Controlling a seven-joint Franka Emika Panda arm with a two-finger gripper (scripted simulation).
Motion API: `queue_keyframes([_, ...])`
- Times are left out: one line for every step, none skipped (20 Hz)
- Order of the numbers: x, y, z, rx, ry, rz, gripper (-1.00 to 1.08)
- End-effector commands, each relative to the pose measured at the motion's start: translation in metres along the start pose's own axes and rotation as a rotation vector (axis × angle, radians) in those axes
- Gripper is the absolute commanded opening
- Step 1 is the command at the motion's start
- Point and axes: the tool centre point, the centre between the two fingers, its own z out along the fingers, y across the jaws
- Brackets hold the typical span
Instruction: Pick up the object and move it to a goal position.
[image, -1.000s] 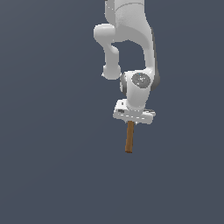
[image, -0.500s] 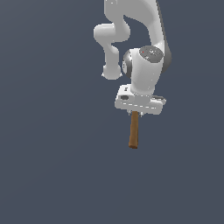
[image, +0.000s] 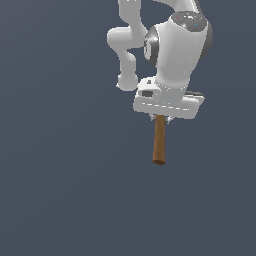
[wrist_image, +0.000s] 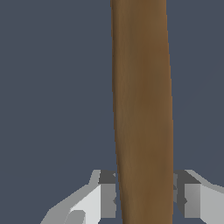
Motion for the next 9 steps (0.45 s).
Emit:
queue_keyframes([0.003,-0.002,-0.015,0.001,0.002,0.000,-1.00])
queue_keyframes([0.004,-0.002,-0.018,0.001,0.002,0.000,-1.00])
queue_keyframes([0.004,-0.003,-0.022,0.001,0.002,0.000,-1.00])
queue_keyframes([0.005,-0.003,-0.025,0.001,0.002,0.000,-1.00])
queue_keyframes([0.005,-0.003,-0.027,0.001,0.002,0.000,-1.00])
queue_keyframes([0.006,-0.004,-0.029,0.001,0.002,0.000,-1.00])
queue_keyframes([0.006,-0.004,-0.030,0.001,0.002,0.000,-1.00])
queue_keyframes([0.006,-0.004,-0.031,0.001,0.002,0.000,-1.00])
queue_keyframes([0.006,-0.004,-0.031,0.001,0.002,0.000,-1.00])
